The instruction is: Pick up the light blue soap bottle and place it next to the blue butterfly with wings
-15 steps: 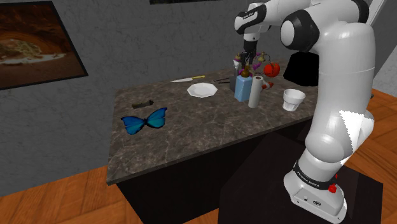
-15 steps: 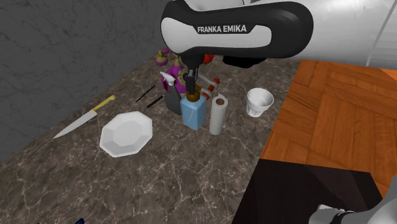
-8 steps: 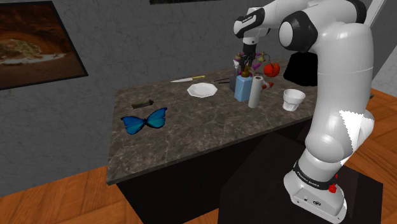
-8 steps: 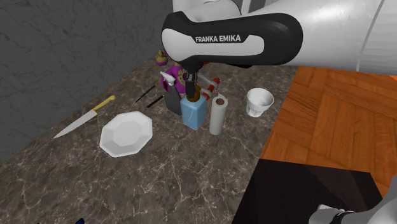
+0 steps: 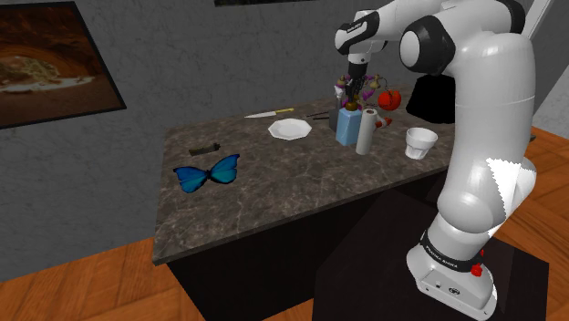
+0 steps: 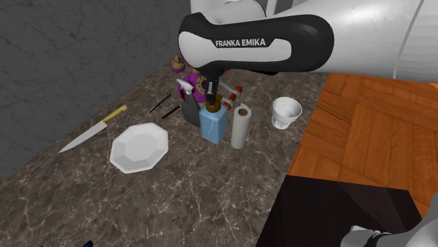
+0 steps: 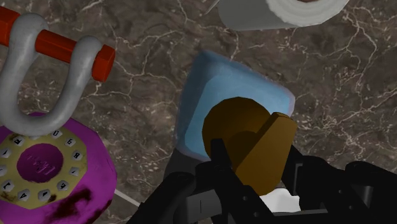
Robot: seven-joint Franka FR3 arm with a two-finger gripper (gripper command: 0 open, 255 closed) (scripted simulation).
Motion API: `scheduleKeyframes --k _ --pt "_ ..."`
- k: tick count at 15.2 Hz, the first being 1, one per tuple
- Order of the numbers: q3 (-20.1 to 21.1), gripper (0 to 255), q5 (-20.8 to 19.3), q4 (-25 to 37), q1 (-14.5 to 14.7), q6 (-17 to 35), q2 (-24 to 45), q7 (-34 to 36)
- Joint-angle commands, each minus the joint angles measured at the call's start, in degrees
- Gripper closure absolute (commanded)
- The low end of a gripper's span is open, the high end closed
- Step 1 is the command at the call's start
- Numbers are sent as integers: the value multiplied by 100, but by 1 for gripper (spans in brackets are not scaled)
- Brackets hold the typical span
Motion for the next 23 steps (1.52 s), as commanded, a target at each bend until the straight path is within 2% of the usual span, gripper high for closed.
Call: scheduleKeyframes --k 1,5,23 --pt "0 255 0 0 0 0 0 0" --pt "0 255 0 -1 0 1 0 0" --pt "-60 255 -81 1276 -96 -1344 -88 86"
